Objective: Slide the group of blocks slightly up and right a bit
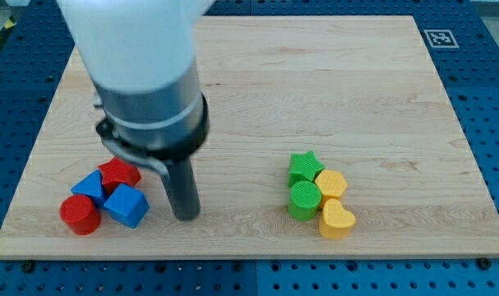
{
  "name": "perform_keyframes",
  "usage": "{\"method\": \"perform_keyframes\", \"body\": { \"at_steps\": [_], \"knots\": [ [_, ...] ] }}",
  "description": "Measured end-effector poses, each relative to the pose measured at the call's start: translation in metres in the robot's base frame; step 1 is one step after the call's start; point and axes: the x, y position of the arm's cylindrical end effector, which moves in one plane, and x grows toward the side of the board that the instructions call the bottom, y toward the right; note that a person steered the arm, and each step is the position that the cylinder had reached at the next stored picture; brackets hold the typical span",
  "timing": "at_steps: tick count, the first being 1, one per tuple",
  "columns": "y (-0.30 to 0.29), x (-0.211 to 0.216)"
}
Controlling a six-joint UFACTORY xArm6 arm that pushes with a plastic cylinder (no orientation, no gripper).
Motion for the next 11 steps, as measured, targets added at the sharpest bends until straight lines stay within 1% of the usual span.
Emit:
{"method": "perform_keyframes", "body": {
  "at_steps": [1, 2, 5, 7, 9, 10, 11],
  "knots": [
    [0.033, 0.028],
    [0.050, 0.028],
    [0.073, 0.027],
    [0.106, 0.000],
    [0.128, -0.050],
    [0.128, -0.054],
    [0.129, -0.041]
  ]
}}
